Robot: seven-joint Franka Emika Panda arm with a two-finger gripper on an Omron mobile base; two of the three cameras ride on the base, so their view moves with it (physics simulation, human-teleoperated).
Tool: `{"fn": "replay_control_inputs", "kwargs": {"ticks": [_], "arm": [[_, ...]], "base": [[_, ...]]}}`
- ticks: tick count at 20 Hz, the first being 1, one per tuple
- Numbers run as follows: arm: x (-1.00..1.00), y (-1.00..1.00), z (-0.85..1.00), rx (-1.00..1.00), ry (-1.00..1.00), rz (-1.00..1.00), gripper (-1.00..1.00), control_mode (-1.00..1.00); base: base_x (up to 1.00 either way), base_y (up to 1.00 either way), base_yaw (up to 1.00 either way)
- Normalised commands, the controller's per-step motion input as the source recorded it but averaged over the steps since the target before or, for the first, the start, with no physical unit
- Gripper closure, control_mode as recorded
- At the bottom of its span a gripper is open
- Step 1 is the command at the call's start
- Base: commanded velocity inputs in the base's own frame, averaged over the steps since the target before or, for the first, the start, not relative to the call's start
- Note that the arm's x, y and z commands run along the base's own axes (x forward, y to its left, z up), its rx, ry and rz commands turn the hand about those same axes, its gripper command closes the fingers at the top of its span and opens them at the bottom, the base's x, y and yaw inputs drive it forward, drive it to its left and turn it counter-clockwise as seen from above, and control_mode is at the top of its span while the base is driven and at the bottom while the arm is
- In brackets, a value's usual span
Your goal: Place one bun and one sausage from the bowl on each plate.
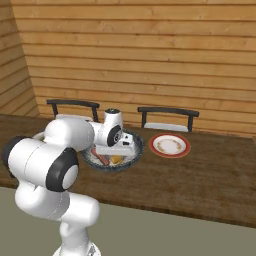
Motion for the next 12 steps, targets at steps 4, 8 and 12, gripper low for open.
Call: {"fn": "replay_control_inputs", "kwargs": {"ticks": [4, 8, 12], "arm": [[-0.08, -0.03, 0.15, 0.0, 0.0, 0.0, 1.0, -1.0], [-0.19, -0.35, 0.67, 0.0, 0.0, 0.0, 1.0, -1.0], [-0.28, -0.49, 0.81, 0.01, -0.04, 0.0, 1.0, -1.0]], "base": [[0.0, 0.0, 0.0], [0.0, 0.0, 0.0], [0.0, 0.0, 0.0]]}}
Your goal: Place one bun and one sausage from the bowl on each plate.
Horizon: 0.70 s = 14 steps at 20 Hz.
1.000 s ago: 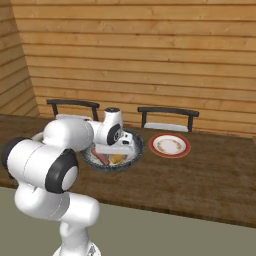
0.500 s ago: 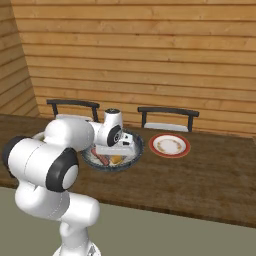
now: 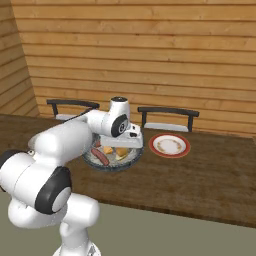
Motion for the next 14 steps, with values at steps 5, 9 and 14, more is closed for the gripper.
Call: {"fn": "replay_control_inputs", "kwargs": {"ticks": [5, 9, 14], "arm": [[-0.01, -0.43, 0.64, 0.0, -0.09, 0.12, 1.0, -1.0], [0.41, -0.51, 0.2, 0.0, -0.11, 0.22, 1.0, -1.0], [0.62, -0.41, 0.01, -0.09, -0.06, 0.31, 1.0, -1.0]], "base": [[0.0, 0.0, 0.0], [0.0, 0.0, 0.0], [0.0, 0.0, 0.0]]}}
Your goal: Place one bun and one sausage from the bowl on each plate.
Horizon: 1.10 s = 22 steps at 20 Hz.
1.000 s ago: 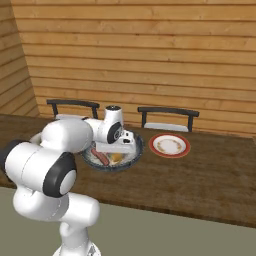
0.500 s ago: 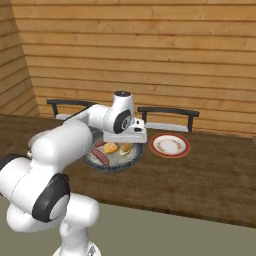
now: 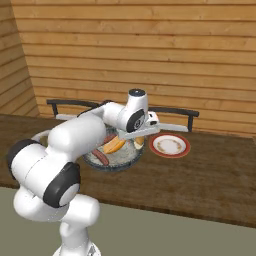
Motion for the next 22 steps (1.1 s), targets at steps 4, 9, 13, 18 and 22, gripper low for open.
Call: {"fn": "replay_control_inputs", "kwargs": {"ticks": [4, 9, 13, 18, 22], "arm": [[0.16, -0.56, 0.16, -0.12, 0.0, 0.16, 1.0, -1.0], [0.0, -0.87, -0.14, 0.0, 0.01, 0.0, 1.0, -1.0], [0.08, -0.79, -0.38, 0.0, 0.0, 0.0, 1.0, -1.0], [0.43, -0.46, -0.26, 0.0, 0.0, 0.0, 1.0, -1.0], [0.5, -0.02, -0.06, 0.0, 0.0, 0.04, 1.0, -1.0]], "base": [[0.0, 0.0, 0.0], [0.0, 0.0, 0.0], [0.0, 0.0, 0.0], [0.0, 0.0, 0.0], [0.0, 0.0, 0.0]]}}
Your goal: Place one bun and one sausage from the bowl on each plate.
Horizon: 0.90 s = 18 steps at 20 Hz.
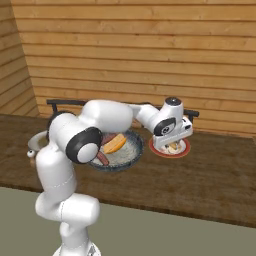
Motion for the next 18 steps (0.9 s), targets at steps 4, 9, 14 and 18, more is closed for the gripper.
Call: {"fn": "replay_control_inputs", "kwargs": {"ticks": [4, 9, 14, 18], "arm": [[0.6, 0.0, -0.23, 0.0, 0.0, 0.07, 1.0, -1.0], [0.52, 0.0, -0.32, 0.0, 0.0, 0.07, 1.0, -1.0], [0.37, -0.1, -0.26, 0.0, 0.0, 0.04, 1.0, -1.0], [0.1, -0.22, -0.22, 0.0, 0.0, 0.0, 1.0, -1.0]], "base": [[0.0, 0.0, 0.0], [0.0, 0.0, 0.0], [0.0, 0.0, 0.0], [0.0, 0.0, 0.0]]}}
